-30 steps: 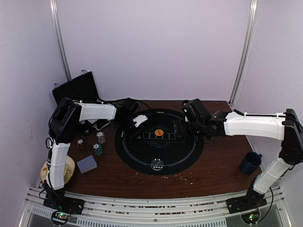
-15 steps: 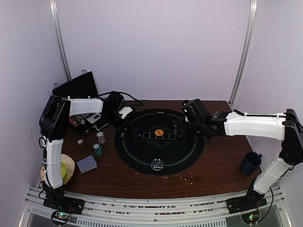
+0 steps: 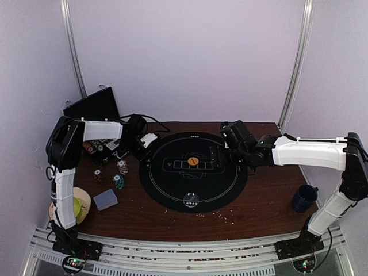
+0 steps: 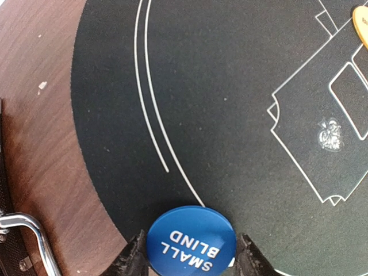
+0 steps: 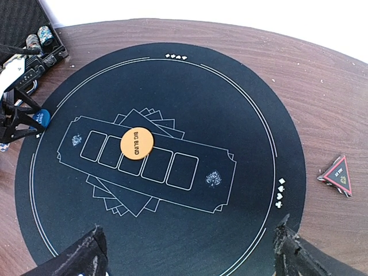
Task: Distribute texas hold em gaming equipment
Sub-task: Place the small blind button on the poker table mat.
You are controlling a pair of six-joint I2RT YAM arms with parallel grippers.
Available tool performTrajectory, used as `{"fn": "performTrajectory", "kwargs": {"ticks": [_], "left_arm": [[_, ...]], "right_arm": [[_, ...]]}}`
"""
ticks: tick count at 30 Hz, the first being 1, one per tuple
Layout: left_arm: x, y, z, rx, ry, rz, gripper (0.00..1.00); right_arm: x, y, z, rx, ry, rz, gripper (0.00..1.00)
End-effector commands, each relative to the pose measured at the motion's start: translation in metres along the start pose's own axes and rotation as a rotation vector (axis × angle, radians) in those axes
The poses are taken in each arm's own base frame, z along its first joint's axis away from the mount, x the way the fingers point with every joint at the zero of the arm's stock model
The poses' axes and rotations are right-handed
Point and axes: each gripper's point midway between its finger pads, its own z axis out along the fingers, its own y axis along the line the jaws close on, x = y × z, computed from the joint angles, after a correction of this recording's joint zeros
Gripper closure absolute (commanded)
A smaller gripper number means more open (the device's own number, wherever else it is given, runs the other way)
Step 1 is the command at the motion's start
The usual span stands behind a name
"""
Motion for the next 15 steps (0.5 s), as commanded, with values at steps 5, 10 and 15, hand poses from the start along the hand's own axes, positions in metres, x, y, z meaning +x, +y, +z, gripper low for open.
{"fn": "performTrajectory", "kwargs": {"ticks": [5,10,15], "left_arm": [[-0.023,-0.004,-0.018,0.021,-0.088,0.013,0.55],[-0.039,-0.02,-0.021,0.057,-0.123,0.052,0.55],[-0.052,-0.037,-0.017,0.085,-0.141,0.094,0.55]], "right_arm": [[-0.009,-0.002,-0.006,0.011,-0.043,0.01,0.0],[-0.008,-0.002,-0.006,0.013,-0.041,0.007,0.0],[-0.009,-0.002,-0.005,0.016,-0.042,0.008,0.0]]}}
